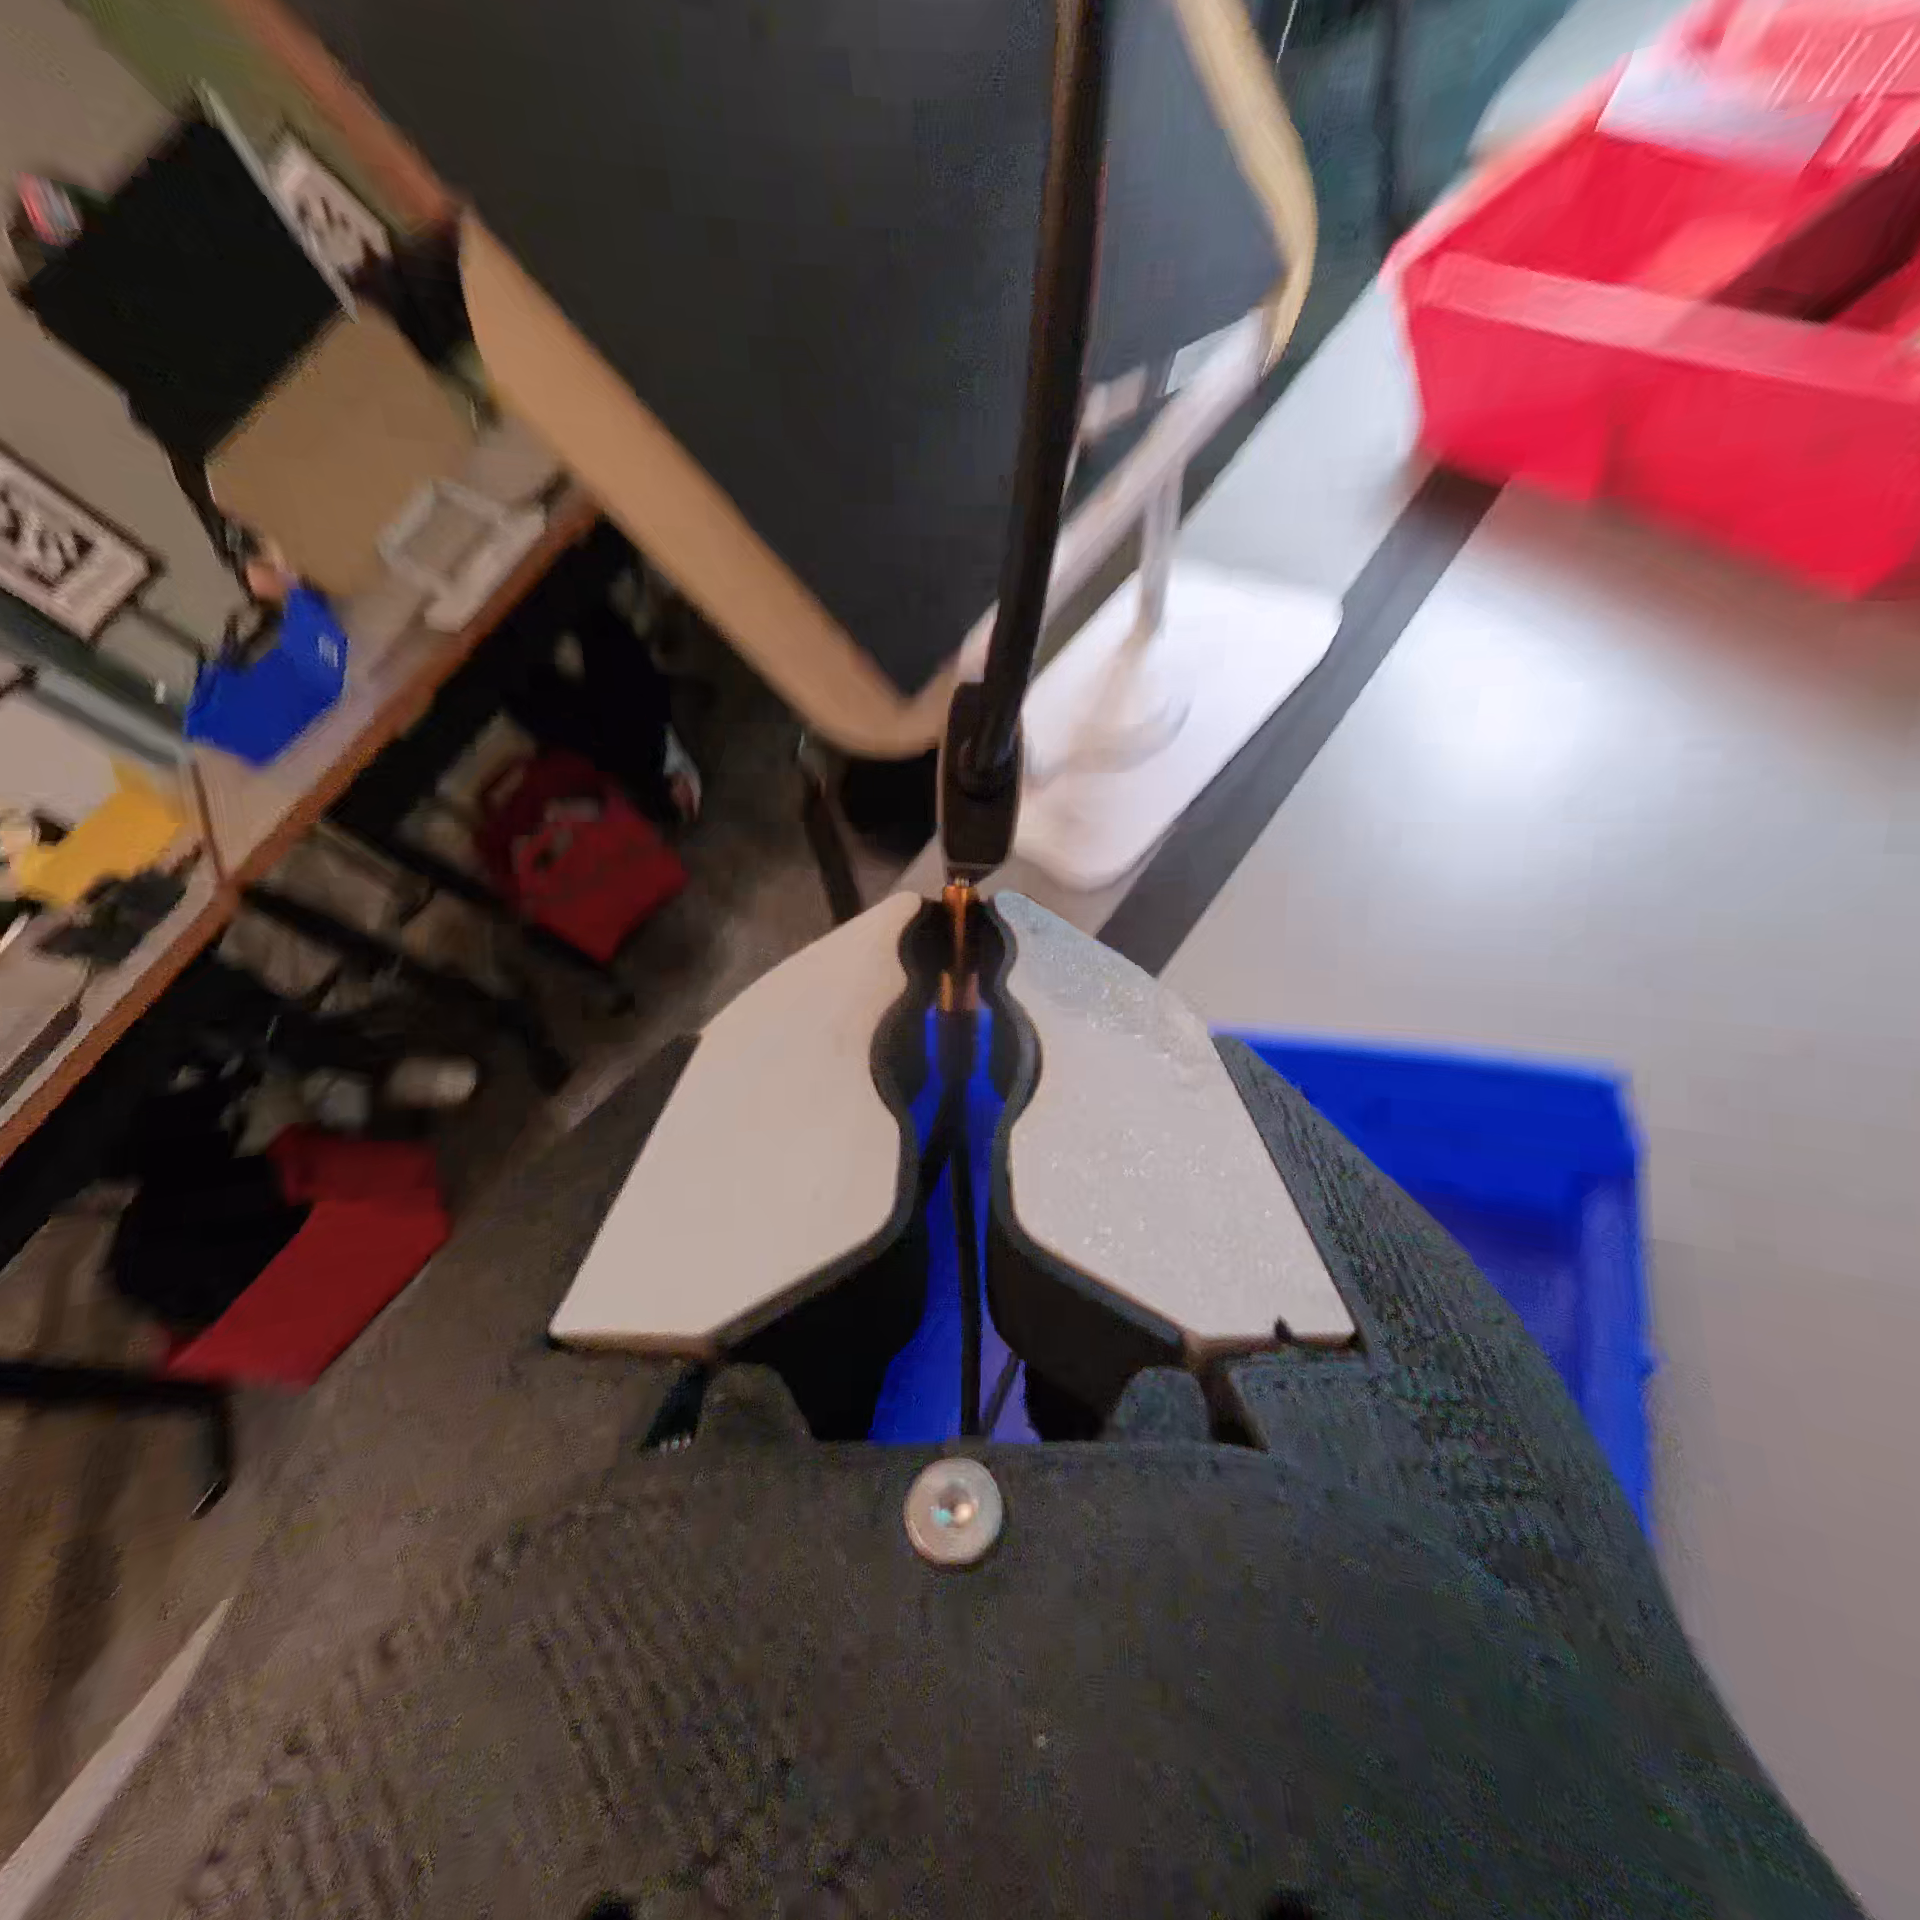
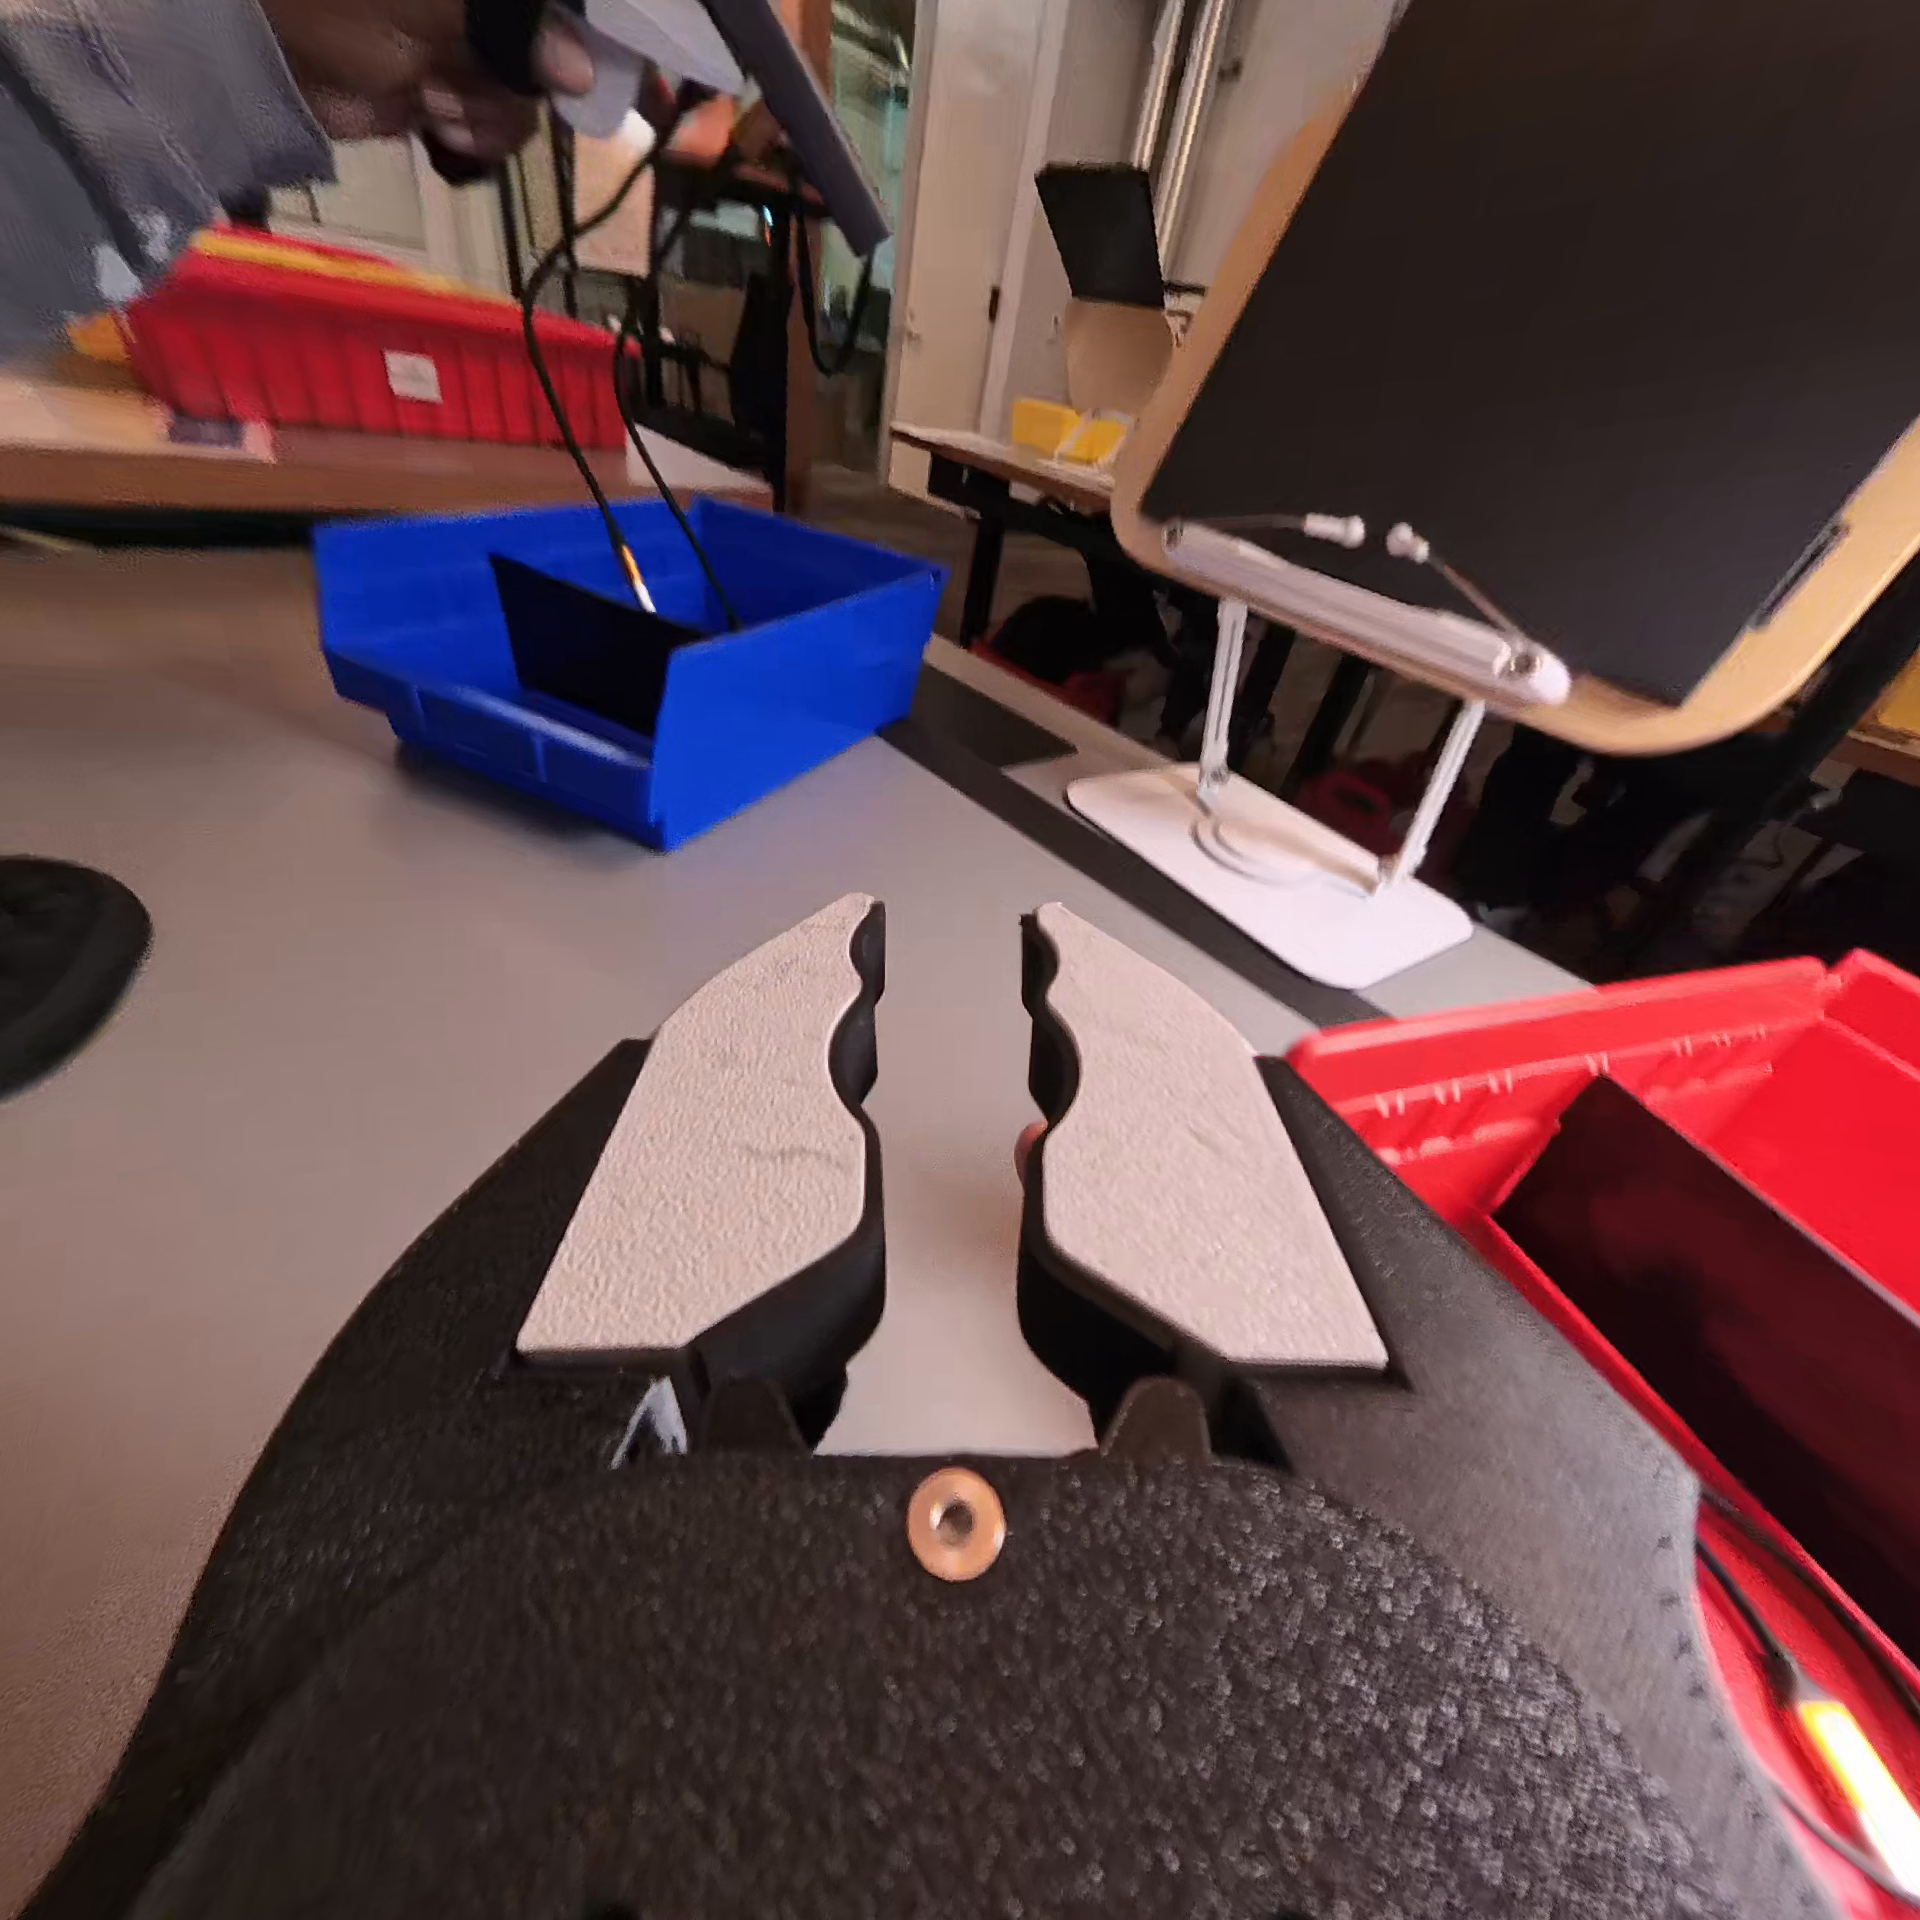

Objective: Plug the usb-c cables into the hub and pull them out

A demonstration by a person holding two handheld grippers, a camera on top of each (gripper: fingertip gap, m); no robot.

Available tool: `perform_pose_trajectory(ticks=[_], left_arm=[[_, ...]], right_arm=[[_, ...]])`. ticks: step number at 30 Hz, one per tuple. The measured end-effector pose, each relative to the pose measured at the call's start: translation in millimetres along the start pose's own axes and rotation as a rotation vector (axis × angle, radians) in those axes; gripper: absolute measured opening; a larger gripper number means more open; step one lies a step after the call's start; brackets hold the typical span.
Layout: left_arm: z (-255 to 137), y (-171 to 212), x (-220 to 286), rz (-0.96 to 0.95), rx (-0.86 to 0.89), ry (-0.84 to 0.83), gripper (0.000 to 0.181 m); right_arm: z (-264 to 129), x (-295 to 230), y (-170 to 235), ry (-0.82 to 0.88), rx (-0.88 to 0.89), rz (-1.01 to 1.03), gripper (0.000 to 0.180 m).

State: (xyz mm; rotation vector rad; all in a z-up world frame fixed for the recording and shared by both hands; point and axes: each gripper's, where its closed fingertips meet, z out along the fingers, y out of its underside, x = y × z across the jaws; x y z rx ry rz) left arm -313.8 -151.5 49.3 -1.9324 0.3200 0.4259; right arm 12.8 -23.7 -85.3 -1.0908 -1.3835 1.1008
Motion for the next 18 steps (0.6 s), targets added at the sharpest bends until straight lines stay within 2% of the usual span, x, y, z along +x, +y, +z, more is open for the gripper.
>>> perform_pose_trajectory(ticks=[3,6,9,13,15,18], left_arm=[[-24.0,-76.7,29.7,-0.065,0.271,0.086,0.007],[-49.5,-147.0,71.1,-0.120,0.536,0.214,0.007],[-70.1,-196.5,119.0,-0.203,0.769,0.389,0.007],[-74.8,-218.6,181.5,-0.343,0.975,0.617,0.007],[-66.0,-215.4,208.2,-0.421,1.016,0.724,0.007],[-47.5,-206.0,235.0,-0.523,1.034,0.842,0.007]], right_arm=[[7.5,-3.6,-52.1,-0.046,0.109,0.011,0.025],[12.6,-8.2,-122.3,-0.099,0.256,0.028,0.026],[8.4,-13.1,-193.7,-0.168,0.432,0.100,0.029],[-8.9,-15.9,-245.7,-0.264,0.613,0.239,0.033],[-12.4,-16.6,-246.5,-0.294,0.634,0.285,0.033],[-8.2,-24.5,-230.8,-0.361,0.575,0.274,0.031]])
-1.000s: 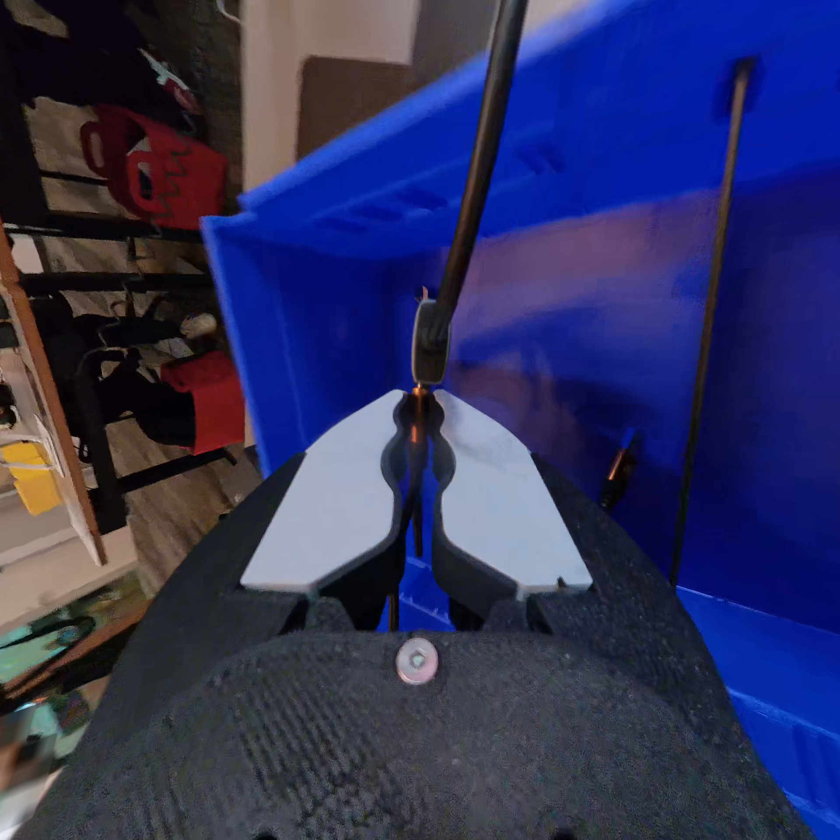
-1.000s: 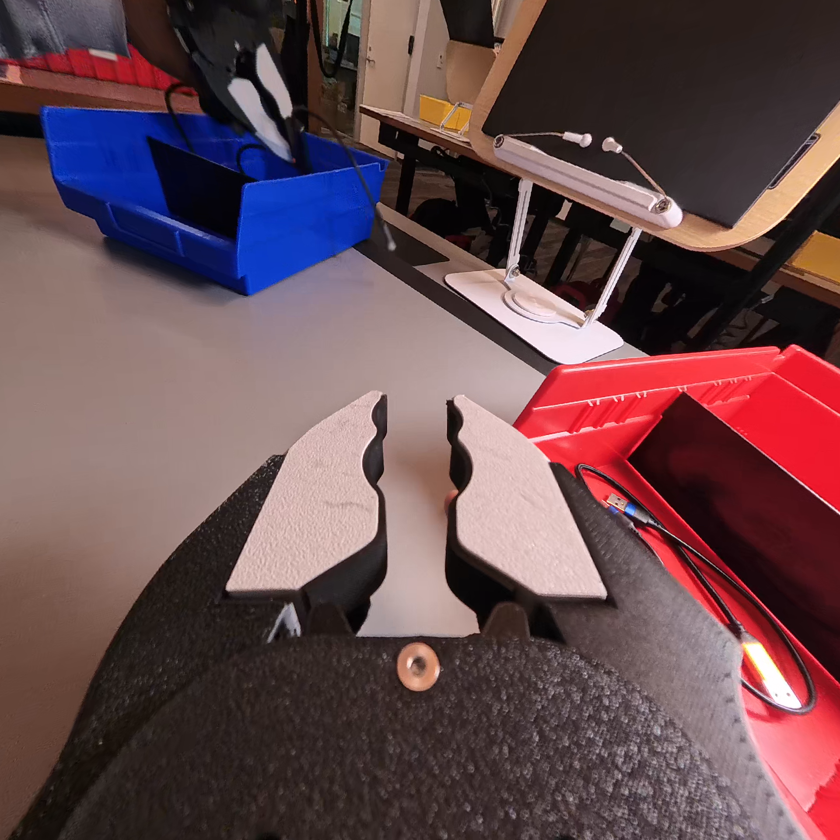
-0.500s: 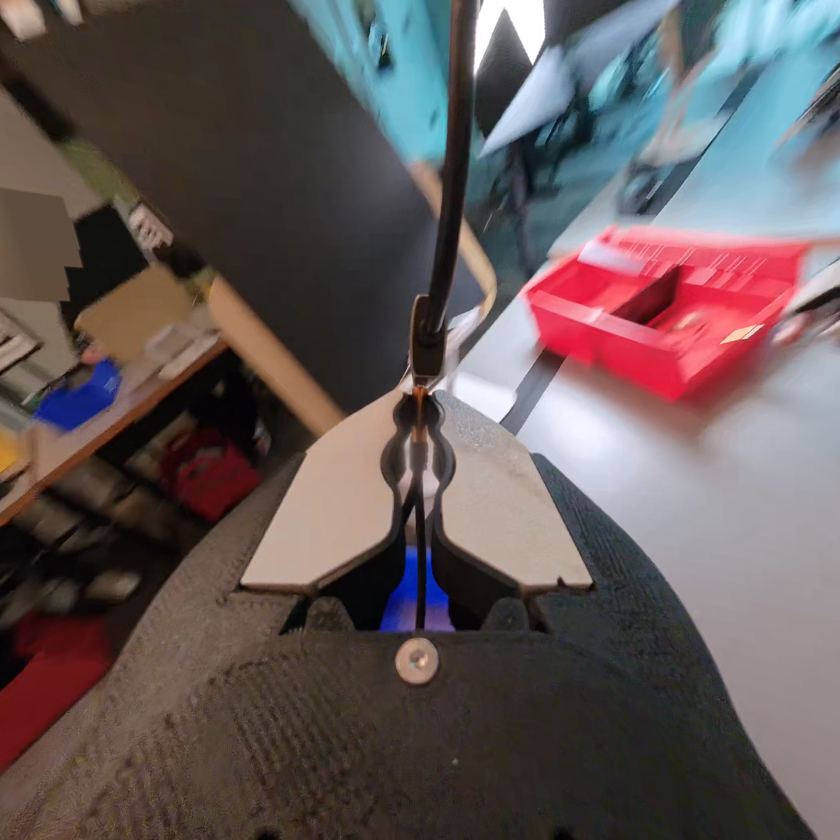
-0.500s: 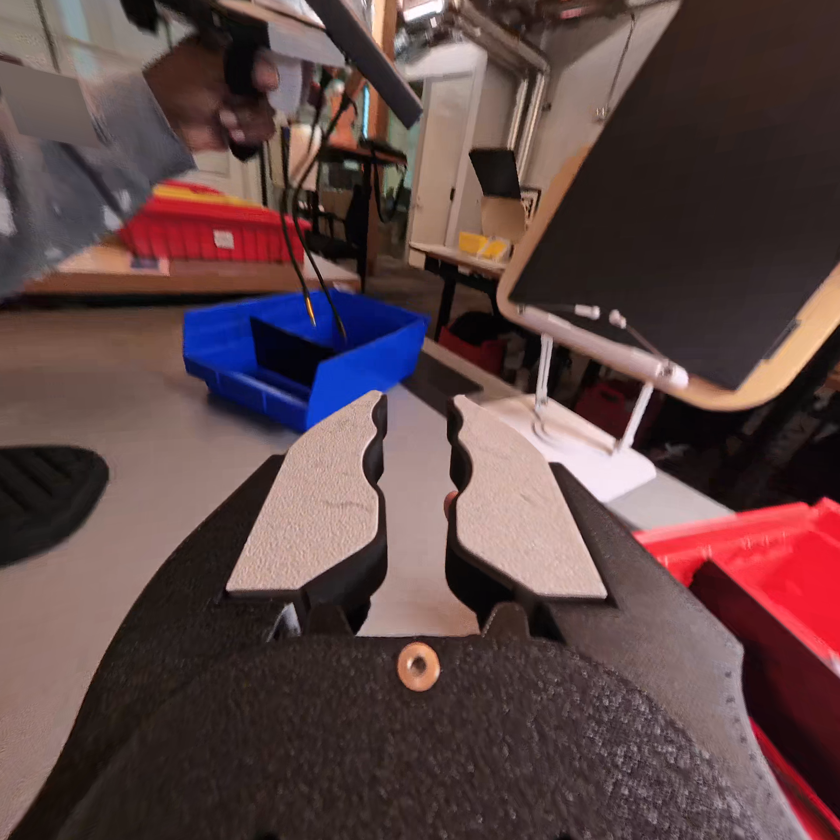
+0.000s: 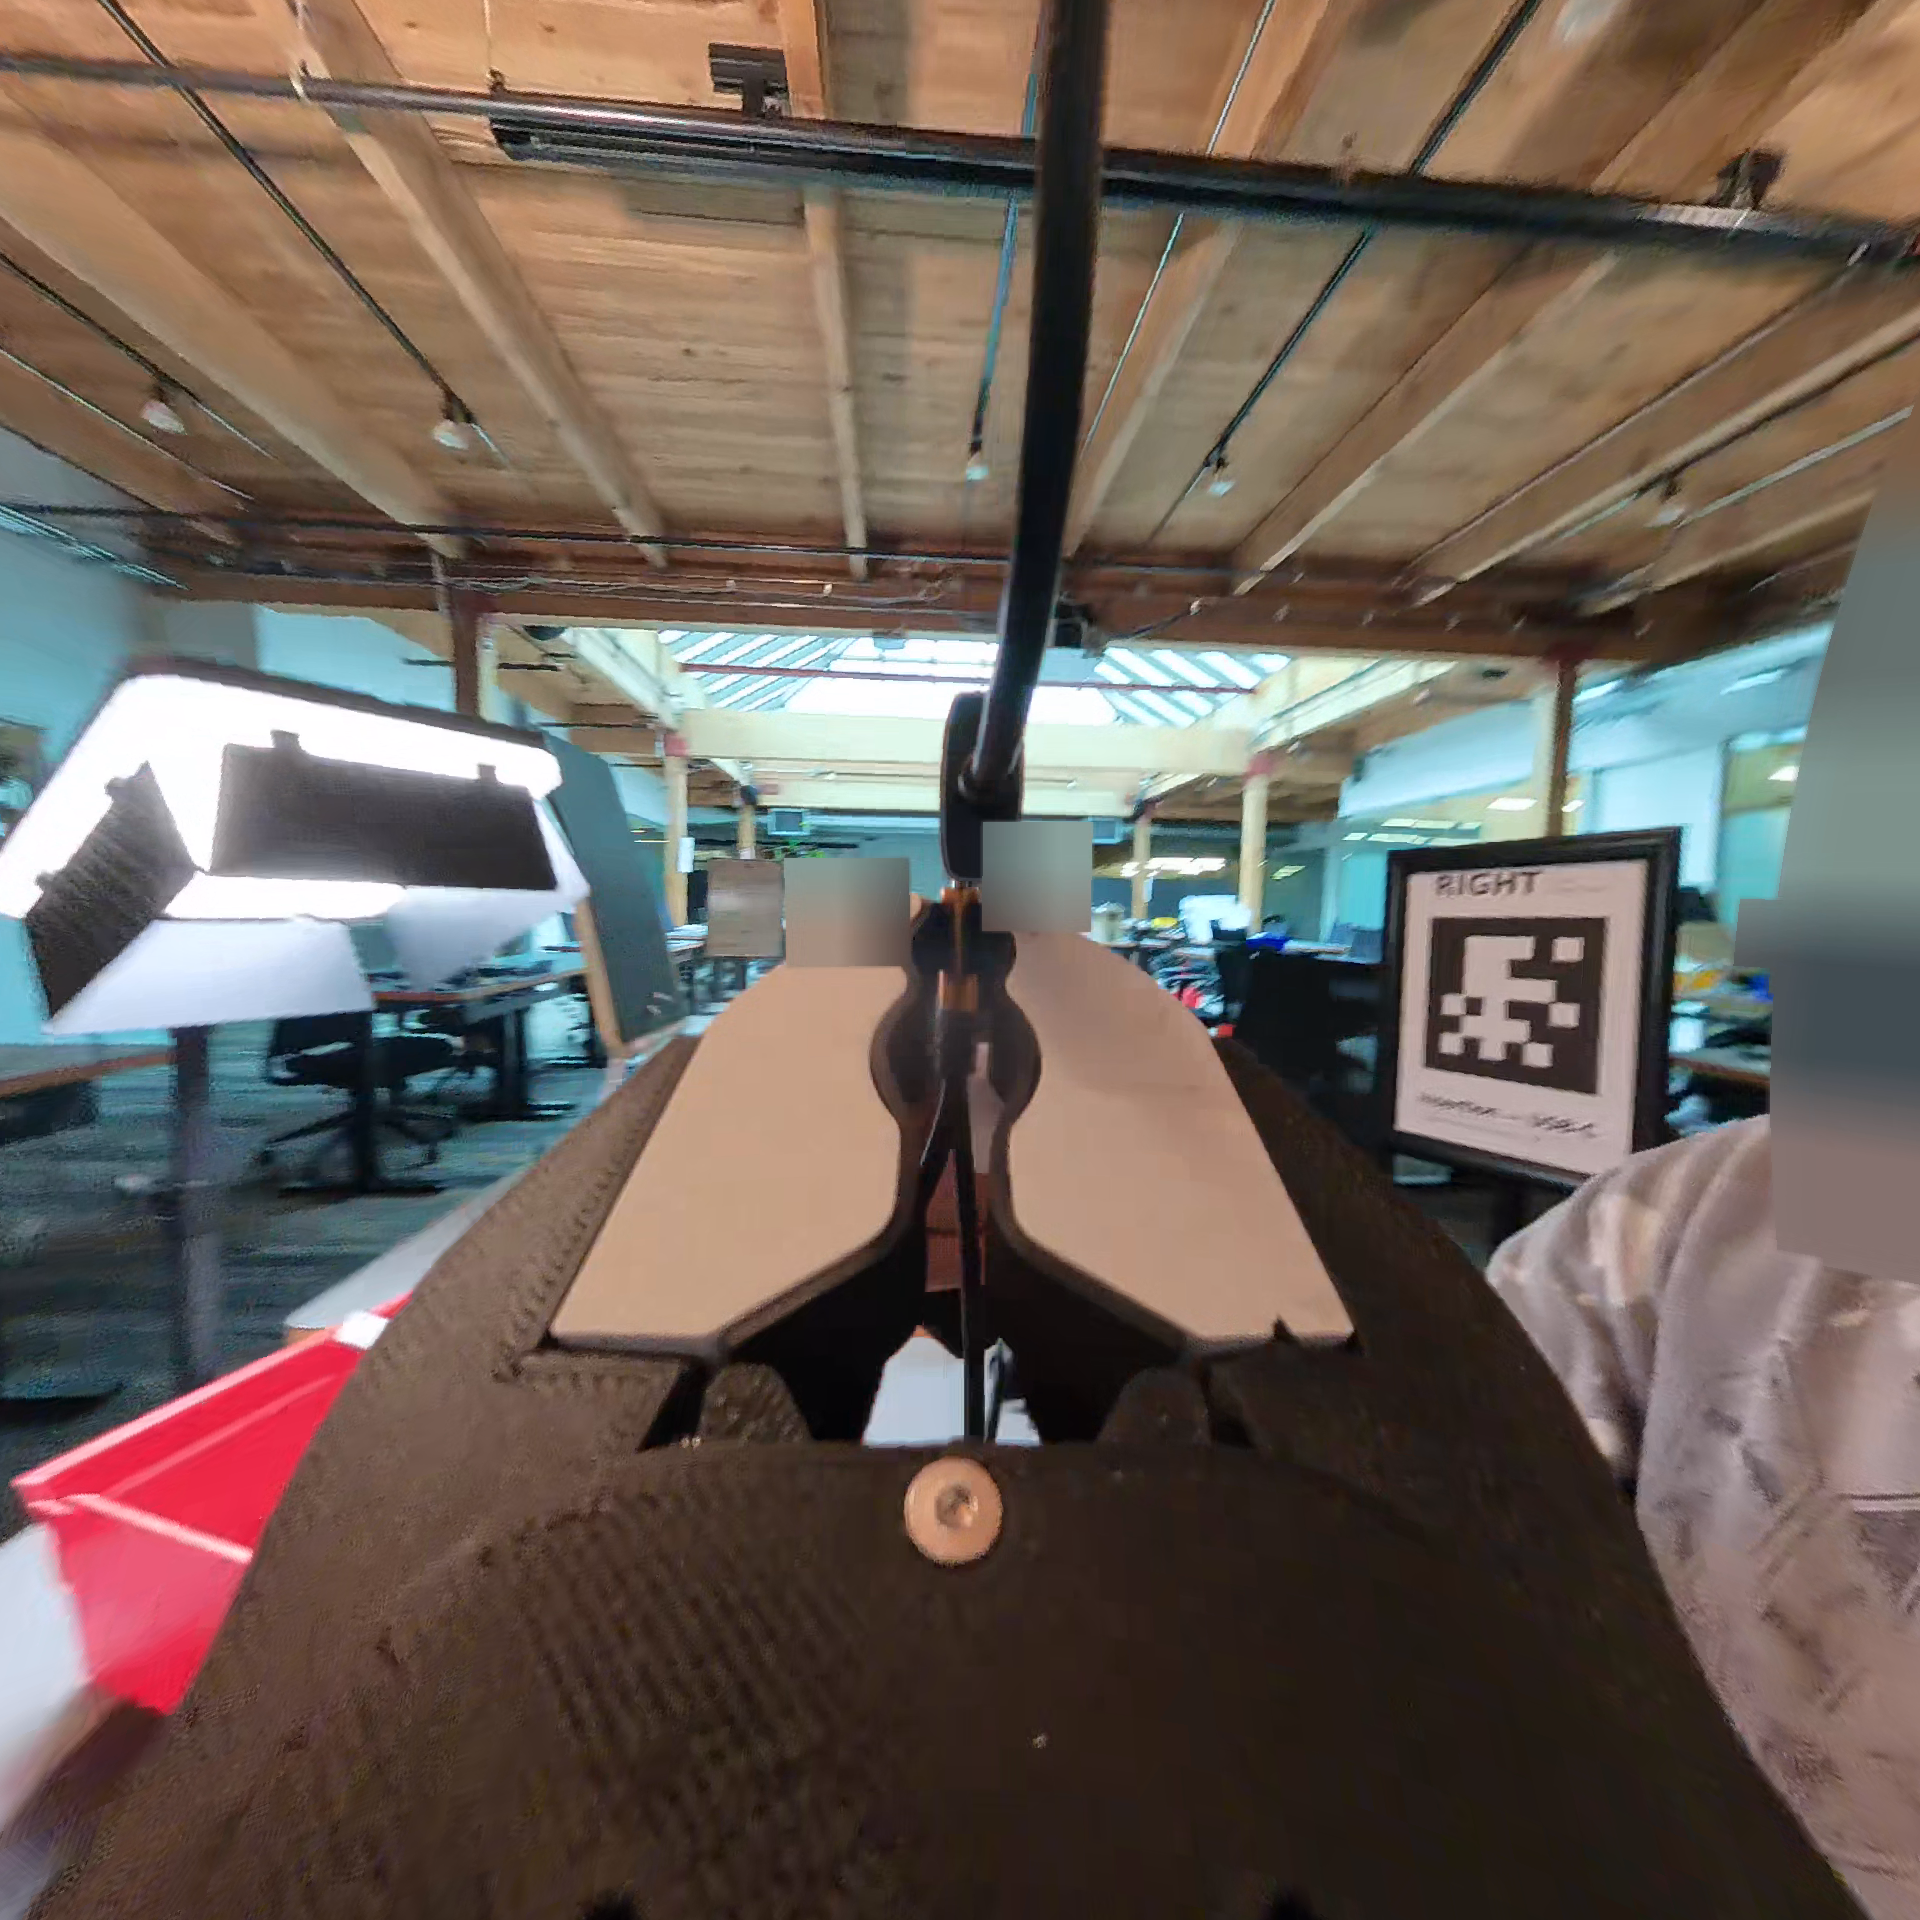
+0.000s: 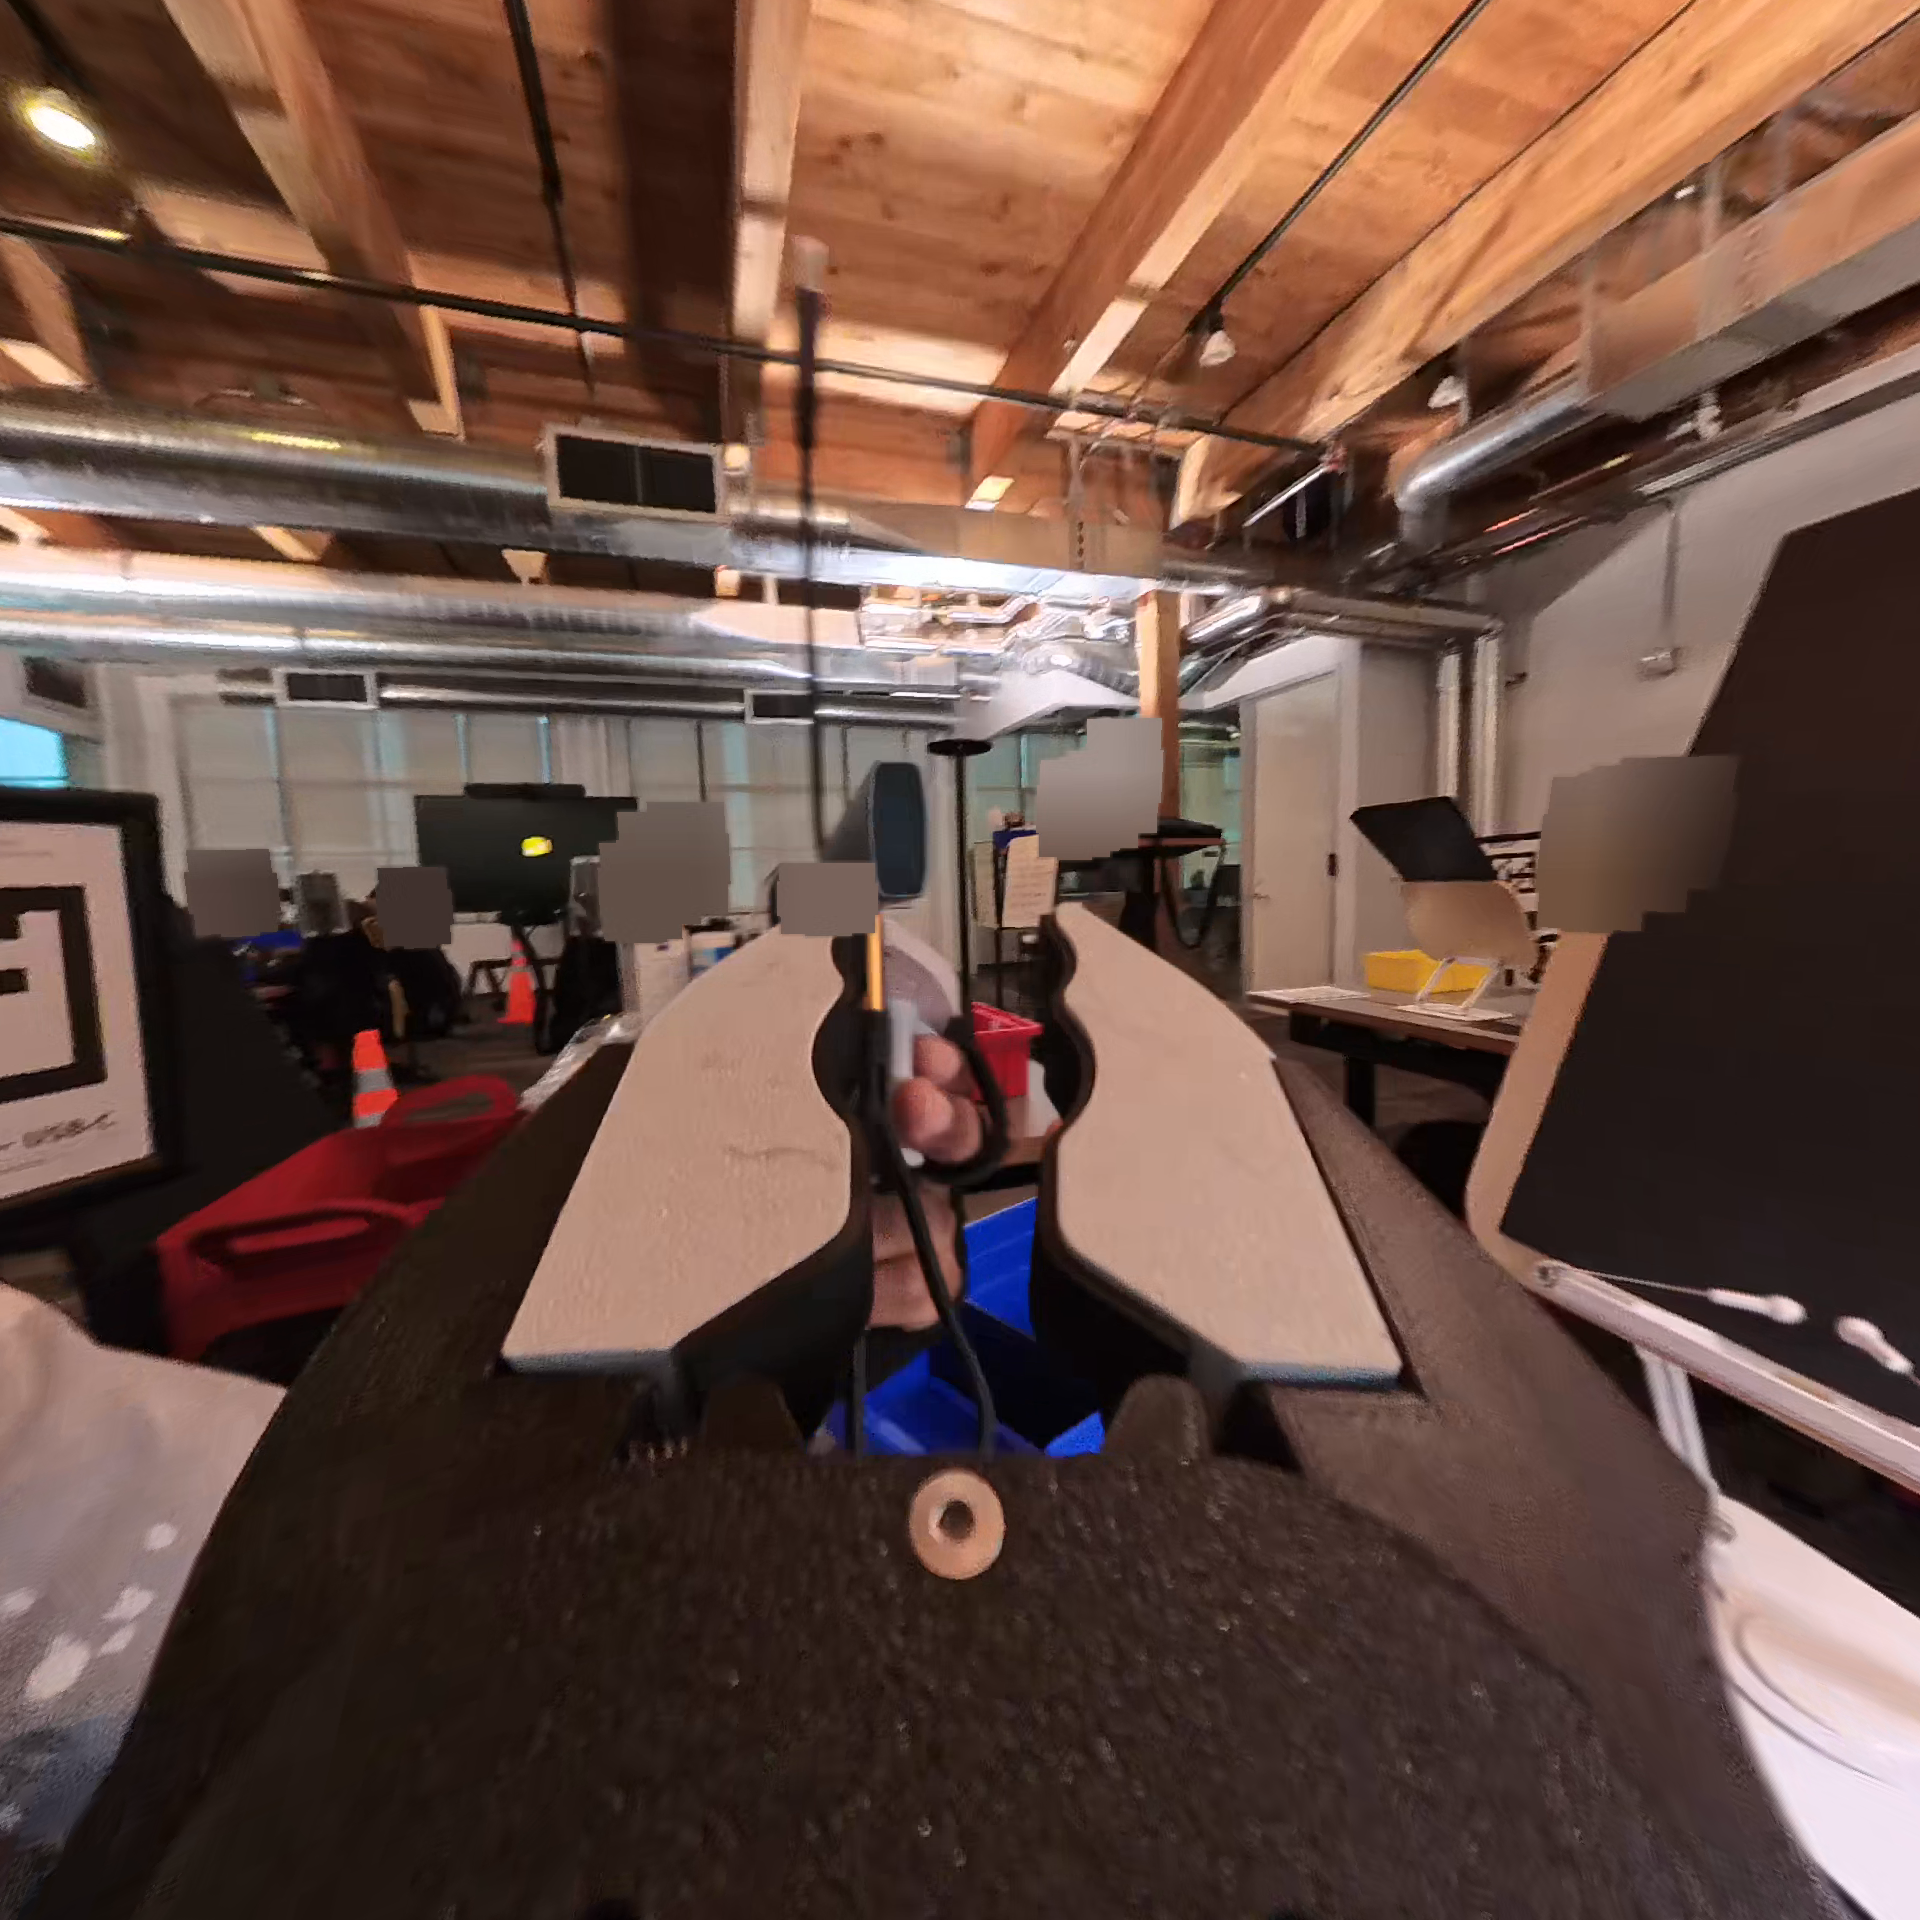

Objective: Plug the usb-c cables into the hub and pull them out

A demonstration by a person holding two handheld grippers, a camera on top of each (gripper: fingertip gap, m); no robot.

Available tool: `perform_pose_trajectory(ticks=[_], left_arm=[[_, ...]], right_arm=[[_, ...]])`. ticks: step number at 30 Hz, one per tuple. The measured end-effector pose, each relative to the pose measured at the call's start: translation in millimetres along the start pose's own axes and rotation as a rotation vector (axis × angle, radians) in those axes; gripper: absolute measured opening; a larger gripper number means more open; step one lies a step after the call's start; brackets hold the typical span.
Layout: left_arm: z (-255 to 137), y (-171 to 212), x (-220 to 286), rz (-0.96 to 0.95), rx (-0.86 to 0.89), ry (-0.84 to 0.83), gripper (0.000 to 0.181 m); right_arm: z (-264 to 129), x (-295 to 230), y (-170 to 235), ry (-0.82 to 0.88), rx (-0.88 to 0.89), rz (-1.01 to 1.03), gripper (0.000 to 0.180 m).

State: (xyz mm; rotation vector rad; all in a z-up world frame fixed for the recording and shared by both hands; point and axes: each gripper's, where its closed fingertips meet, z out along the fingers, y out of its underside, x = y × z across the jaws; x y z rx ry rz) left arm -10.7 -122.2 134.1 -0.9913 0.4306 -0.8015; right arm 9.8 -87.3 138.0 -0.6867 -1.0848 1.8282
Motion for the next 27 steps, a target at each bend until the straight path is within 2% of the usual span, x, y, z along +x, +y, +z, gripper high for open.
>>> perform_pose_trajectory(ticks=[1,2,5,7,9,11,13,16,20,23,27], left_arm=[[1.6,10.1,-3.1,-0.029,-0.009,0.006,0.007],[3.4,20.6,-7.8,-0.052,-0.038,0.002,0.006],[0.5,39.9,-20.9,-0.129,-0.103,-0.025,0.007],[-8.4,52.2,-31.7,-0.165,-0.209,-0.065,0.009],[-27.1,67.1,-45.9,-0.124,-0.380,-0.152,0.020],[-49.9,82.7,-45.7,-0.080,-0.597,-0.176,0.019],[-61.2,84.9,-39.7,0.007,-0.708,-0.198,0.018],[-54.1,81.9,-30.7,0.157,-0.747,-0.234,0.021],[-48.4,116.8,-19.1,0.258,-0.923,-0.192,0.031],[-53.4,146.7,-10.3,0.256,-1.046,-0.105,0.026],[-44.3,145.3,-6.9,0.291,-0.993,-0.065,0.011]], right_arm=[[-2.3,-1.5,3.8,-0.028,-0.009,0.010,0.025],[-4.4,-1.6,7.1,-0.048,-0.020,0.019,0.013],[-7.5,3.5,15.3,-0.049,-0.080,-0.023,0.009],[-11.1,9.8,16.7,-0.013,-0.108,-0.093,0.009],[-19.1,18.6,14.3,0.020,-0.164,-0.098,0.009],[-31.5,28.2,22.1,0.056,-0.300,-0.145,0.009],[-42.6,38.0,30.5,0.113,-0.410,-0.253,0.009],[-48.4,27.5,59.0,0.046,-0.595,-0.301,0.009],[-47.3,-3.2,105.1,-0.136,-0.782,-0.375,0.009],[-42.8,-24.6,117.2,-0.242,-0.795,-0.347,0.009],[-38.6,-21.6,106.9,-0.222,-0.727,-0.339,0.009]])
